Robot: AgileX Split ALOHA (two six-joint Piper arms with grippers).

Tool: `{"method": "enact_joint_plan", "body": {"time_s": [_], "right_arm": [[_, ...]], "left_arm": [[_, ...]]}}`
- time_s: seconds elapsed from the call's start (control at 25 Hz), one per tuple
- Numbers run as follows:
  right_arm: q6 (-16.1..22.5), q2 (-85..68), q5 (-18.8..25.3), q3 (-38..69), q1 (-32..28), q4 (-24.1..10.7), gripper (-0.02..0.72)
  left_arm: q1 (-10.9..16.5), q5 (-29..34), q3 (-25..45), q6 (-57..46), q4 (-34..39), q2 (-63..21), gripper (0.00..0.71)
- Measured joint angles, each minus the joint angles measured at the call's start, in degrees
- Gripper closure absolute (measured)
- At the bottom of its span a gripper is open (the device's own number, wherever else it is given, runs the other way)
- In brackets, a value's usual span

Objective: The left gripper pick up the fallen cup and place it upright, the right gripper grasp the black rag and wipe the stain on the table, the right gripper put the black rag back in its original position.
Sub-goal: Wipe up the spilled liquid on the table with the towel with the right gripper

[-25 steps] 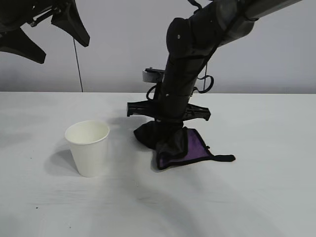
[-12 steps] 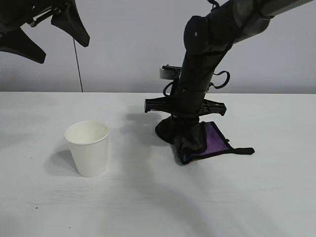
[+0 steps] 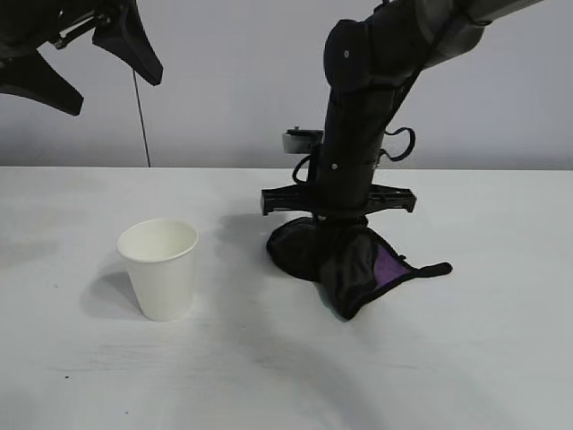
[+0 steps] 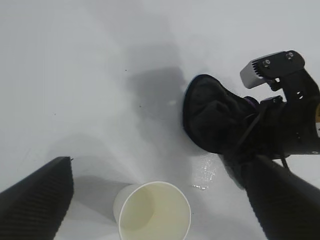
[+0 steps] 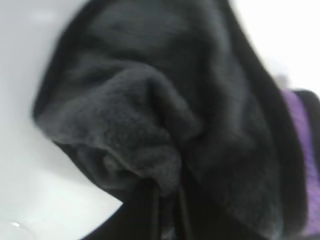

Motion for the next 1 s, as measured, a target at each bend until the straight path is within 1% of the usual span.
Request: {"method": "enact_joint_plan", "body": {"time_s": [0.16,0.4,0.52,0.68,0.76,0.8,0.84,0.88,0.96,1.0], "right_arm": [[-0.76,-3.46,1.91,1.47,-0.73,-1.86,0.692],[-1.35,-9.19,2.11,6.67,-1.07,-3.0,0.692],[-1.55,-12.33,1.13,11.12,-2.63,-3.62,0.692],[-3.16,-16.1,-1.73,17.94,-5.83,-3.93,0.692],[-4.0,-17.44,-3.17,20.32,-6.88,-3.53,0.689],[-4.53,-18.1,-3.5,20.89,-7.02,-3.07,0.677],[-4.9,-18.64,-3.89,21.06,-7.02,-2.57,0.647],[-5.0,-19.13,-4.5,21.13,-7.02,-2.03,0.599],[-5.18,-19.83,-4.76,21.13,-7.02,-1.12,0.449],[-5.18,-19.9,-4.76,21.13,-7.02,-1.1,0.332]], "left_arm": [[0.0,0.05,0.0,0.0,0.0,0.0,0.035],[0.0,0.22,0.0,0.0,0.0,0.0,0.035],[0.0,0.25,0.0,0.0,0.0,0.0,0.035],[0.0,0.29,0.0,0.0,0.0,0.0,0.035],[0.0,0.29,0.0,0.0,0.0,0.0,0.035],[0.0,0.29,0.0,0.0,0.0,0.0,0.035],[0.0,0.29,0.0,0.0,0.0,0.0,0.035],[0.0,0.29,0.0,0.0,0.0,0.0,0.035],[0.0,0.29,0.0,0.0,0.0,0.0,0.035],[0.0,0.29,0.0,0.0,0.0,0.0,0.035]]}}
